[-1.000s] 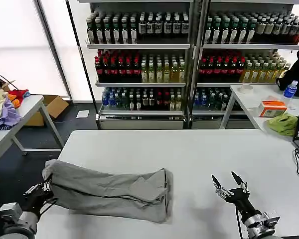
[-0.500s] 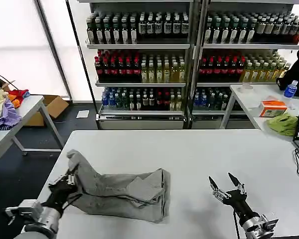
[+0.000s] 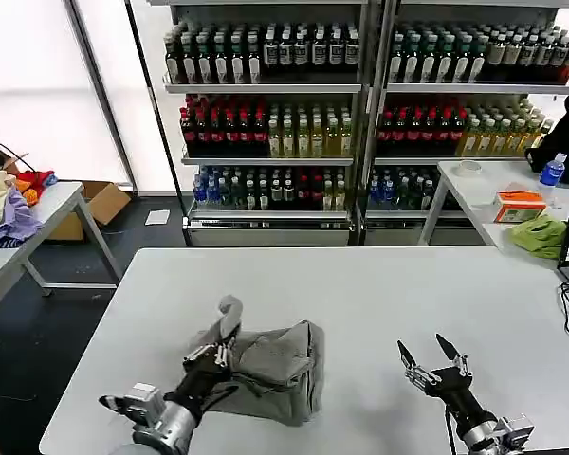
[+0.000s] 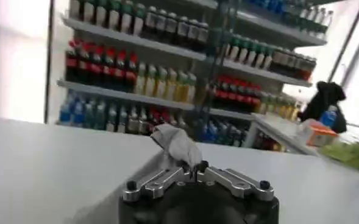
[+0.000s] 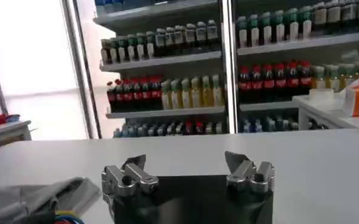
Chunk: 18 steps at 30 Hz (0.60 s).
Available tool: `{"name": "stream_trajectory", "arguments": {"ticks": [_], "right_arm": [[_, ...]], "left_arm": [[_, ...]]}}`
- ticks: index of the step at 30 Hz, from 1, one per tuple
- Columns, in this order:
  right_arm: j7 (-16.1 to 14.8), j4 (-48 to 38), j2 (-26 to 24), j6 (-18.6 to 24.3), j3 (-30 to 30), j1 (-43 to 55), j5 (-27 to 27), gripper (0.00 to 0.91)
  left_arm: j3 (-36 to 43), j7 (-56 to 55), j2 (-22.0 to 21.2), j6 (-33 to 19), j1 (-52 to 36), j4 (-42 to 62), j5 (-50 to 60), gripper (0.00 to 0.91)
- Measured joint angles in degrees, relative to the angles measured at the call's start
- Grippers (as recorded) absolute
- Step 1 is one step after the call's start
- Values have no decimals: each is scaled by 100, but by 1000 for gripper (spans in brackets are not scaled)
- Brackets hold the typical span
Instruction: Fold and organize the clothes.
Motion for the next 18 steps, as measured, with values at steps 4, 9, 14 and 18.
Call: {"name": "stream_trajectory", "arguments": {"ticks": [4,9,14,18], "right_arm": [[-8,26,-22,-39,54,1,12,907],[-25,100,-15,-69,75,-20,40,907],[-27,100,-38,-75,95,-2,98,907],[-31,85,-64,-84,97,40,156,907]], "left_arm": [[474,10,-165,48,-271,341,107,907],[992,3,-410,129,-640,855,384,907],[1281,-17,-599,180,-901,1225,559,907],[1319,-18,-626,248,-948,1259,594,907]]}}
